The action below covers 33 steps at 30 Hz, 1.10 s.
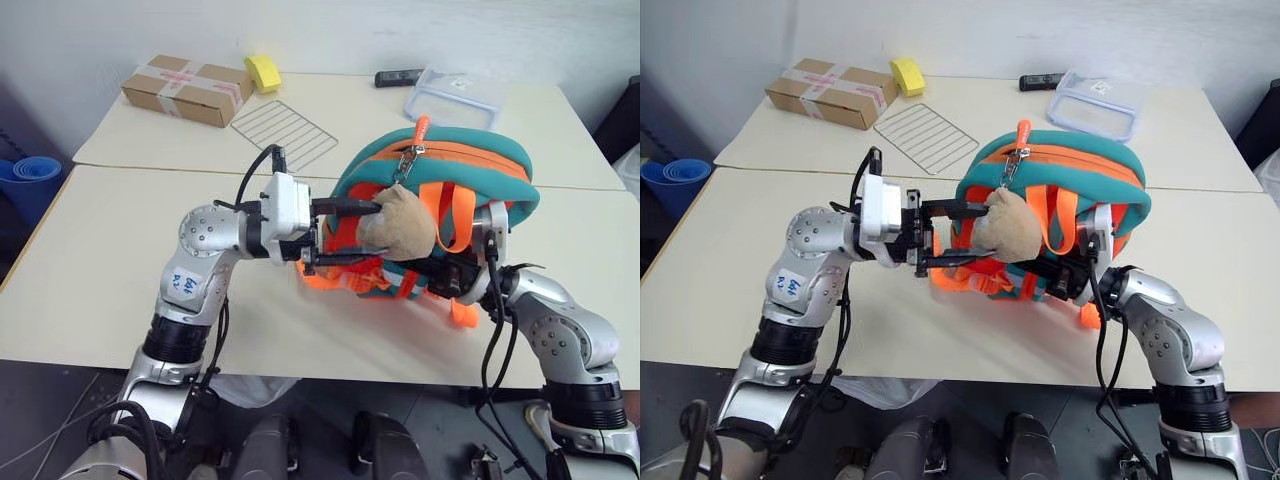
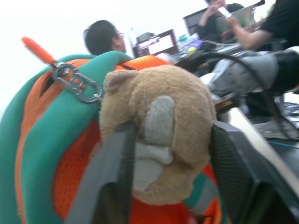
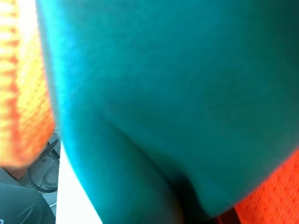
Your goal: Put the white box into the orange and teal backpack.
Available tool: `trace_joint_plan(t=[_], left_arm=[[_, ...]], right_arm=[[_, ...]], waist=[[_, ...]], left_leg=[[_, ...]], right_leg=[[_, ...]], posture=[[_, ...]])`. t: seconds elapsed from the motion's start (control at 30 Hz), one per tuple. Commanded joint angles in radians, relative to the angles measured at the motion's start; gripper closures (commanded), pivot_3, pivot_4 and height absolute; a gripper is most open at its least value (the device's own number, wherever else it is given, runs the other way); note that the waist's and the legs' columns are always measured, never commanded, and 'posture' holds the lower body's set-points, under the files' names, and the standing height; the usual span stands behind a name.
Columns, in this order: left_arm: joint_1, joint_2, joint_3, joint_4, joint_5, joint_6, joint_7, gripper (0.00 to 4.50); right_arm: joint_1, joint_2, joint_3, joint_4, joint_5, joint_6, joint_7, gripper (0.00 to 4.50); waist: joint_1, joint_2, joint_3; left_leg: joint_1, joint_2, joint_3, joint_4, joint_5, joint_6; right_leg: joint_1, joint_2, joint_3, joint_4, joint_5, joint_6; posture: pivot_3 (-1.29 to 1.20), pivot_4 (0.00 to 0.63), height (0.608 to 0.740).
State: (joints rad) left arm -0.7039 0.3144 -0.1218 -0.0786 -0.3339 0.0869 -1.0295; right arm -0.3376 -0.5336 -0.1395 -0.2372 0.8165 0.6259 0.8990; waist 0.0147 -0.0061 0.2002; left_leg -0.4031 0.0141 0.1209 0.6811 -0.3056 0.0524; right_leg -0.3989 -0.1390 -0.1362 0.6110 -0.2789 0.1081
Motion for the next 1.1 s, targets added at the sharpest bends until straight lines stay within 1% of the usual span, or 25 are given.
trace_joint_plan(t=[0.03, 0.13, 0.17, 0.23, 0.27, 0.33, 0.43, 0.53, 0.6, 0.7, 0.8, 0.83, 0.9, 1.1], left_arm=[[-0.027, -0.021, -0.009, 0.027, 0.075, -0.060, 0.088, 3.31], [-0.008, -0.019, 0.001, 0.010, 0.059, -0.057, 0.093, 4.15], [0.001, -0.012, 0.008, 0.000, 0.044, -0.046, 0.087, 4.31], [0.013, 0.003, 0.047, -0.018, -0.023, 0.003, 0.073, 4.36], [0.017, 0.025, 0.071, -0.029, -0.071, 0.049, 0.057, 4.36], [0.009, 0.079, 0.121, -0.014, -0.122, 0.106, 0.039, 4.36], [-0.027, 0.158, 0.195, 0.075, -0.139, 0.130, 0.052, 4.37], [-0.074, 0.221, 0.270, 0.212, -0.137, 0.125, 0.081, 4.37], [-0.089, 0.257, 0.290, 0.290, -0.118, 0.110, 0.081, 4.37], [-0.073, 0.304, 0.268, 0.370, -0.069, 0.072, 0.050, 4.37], [-0.027, 0.318, 0.201, 0.444, 0.016, 0.019, 0.039, 4.37], [-0.002, 0.317, 0.157, 0.448, 0.054, -0.011, 0.022, 4.37], [0.033, 0.296, 0.095, 0.450, 0.103, -0.061, 0.005, 4.37], [0.062, 0.195, 0.060, 0.508, 0.123, -0.097, 0.037, 4.37]], right_arm=[[0.024, 0.002, -0.009, -0.072, 0.038, 0.012, -0.003, 4.50], [0.041, 0.003, -0.023, -0.089, 0.047, 0.018, -0.016, 4.50], [0.044, 0.004, -0.031, -0.093, 0.052, 0.020, -0.023, 4.50], [0.052, 0.006, -0.052, -0.096, 0.067, 0.021, -0.041, 4.50], [0.056, 0.005, -0.063, -0.098, 0.076, 0.021, -0.049, 4.50], [0.068, 0.002, -0.086, -0.099, 0.094, 0.020, -0.061, 4.50], [0.088, -0.006, -0.112, -0.101, 0.108, 0.015, -0.073, 4.50], [0.106, -0.008, -0.140, -0.101, 0.121, 0.012, -0.083, 4.50], [0.115, -0.006, -0.152, -0.102, 0.130, 0.010, -0.092, 4.50], [0.131, -0.003, -0.163, -0.112, 0.139, 0.006, -0.104, 4.50], [0.162, 0.004, -0.169, -0.131, 0.152, 0.002, -0.118, 4.50], [0.169, 0.008, -0.170, -0.135, 0.155, -0.001, -0.125, 4.50], [0.174, 0.012, -0.173, -0.137, 0.159, -0.009, -0.136, 4.50], [0.178, 0.019, -0.171, -0.135, 0.162, -0.022, -0.140, 4.50]], waist=[[0.007, 0.000, 0.000], [0.010, 0.000, 0.000], [0.010, 0.000, 0.000], [0.009, 0.000, 0.000], [0.008, 0.000, 0.000], [0.007, 0.000, 0.000], [0.005, 0.000, 0.000], [0.007, 0.000, 0.000], [0.008, 0.000, 0.000], [0.007, 0.000, 0.000], [0.007, 0.000, 0.000], [0.006, 0.000, 0.000], [0.006, 0.000, 0.000], [0.008, 0.000, 0.000]], left_leg=[[0.000, 0.000, 0.000, 0.000, 0.000, 0.000], [0.000, 0.000, 0.000, 0.000, 0.000, 0.000], [0.000, 0.000, 0.000, 0.000, 0.000, 0.000], [0.000, 0.000, 0.000, 0.000, 0.000, 0.000], [0.000, 0.000, 0.000, 0.000, 0.000, 0.000], [0.000, 0.000, -0.001, 0.000, 0.000, 0.000], [0.000, 0.001, -0.001, 0.000, 0.000, 0.000], [0.000, 0.000, -0.001, 0.000, 0.000, 0.000], [0.000, 0.000, -0.001, 0.000, 0.000, 0.000], [0.000, 0.000, -0.001, 0.000, -0.001, 0.000], [0.000, 0.000, 0.000, 0.000, -0.001, 0.000], [0.000, 0.000, 0.000, 0.000, -0.001, 0.000], [0.000, 0.000, 0.001, 0.000, -0.001, 0.000], [0.000, 0.000, 0.001, 0.000, -0.001, 0.000]], right_leg=[[0.000, 0.000, 0.000, 0.000, 0.000, 0.000], [0.000, -0.001, 0.000, 0.000, 0.000, 0.000], [0.000, -0.001, 0.000, 0.000, 0.000, 0.000], [0.000, -0.001, 0.000, 0.000, 0.000, 0.000], [0.000, -0.001, 0.000, 0.000, 0.000, 0.000], [0.000, -0.001, 0.000, 0.000, 0.000, 0.000], [0.000, 0.000, -0.001, 0.000, 0.000, 0.000], [0.000, 0.000, -0.001, 0.000, 0.000, 0.000], [0.000, 0.000, -0.001, 0.000, 0.000, 0.000], [0.000, 0.001, -0.001, 0.000, 0.000, 0.000], [0.000, 0.001, -0.001, 0.000, 0.000, 0.000], [0.000, 0.001, -0.001, 0.000, 0.000, 0.000], [0.000, 0.001, 0.000, 0.000, 0.000, 0.000], [-0.001, -0.001, 0.000, 0.000, 0.000, 0.000]], posture=[[0.00, 0.150, 0.740], [0.00, 0.150, 0.740], [0.00, 0.150, 0.740], [0.00, 0.150, 0.740], [0.00, 0.150, 0.740], [0.00, 0.150, 0.740], [0.00, 0.150, 0.740], [0.00, 0.150, 0.740], [0.00, 0.150, 0.740], [0.00, 0.150, 0.740], [0.00, 0.150, 0.740], [0.00, 0.150, 0.740], [0.00, 0.150, 0.740], [0.00, 0.150, 0.740]])
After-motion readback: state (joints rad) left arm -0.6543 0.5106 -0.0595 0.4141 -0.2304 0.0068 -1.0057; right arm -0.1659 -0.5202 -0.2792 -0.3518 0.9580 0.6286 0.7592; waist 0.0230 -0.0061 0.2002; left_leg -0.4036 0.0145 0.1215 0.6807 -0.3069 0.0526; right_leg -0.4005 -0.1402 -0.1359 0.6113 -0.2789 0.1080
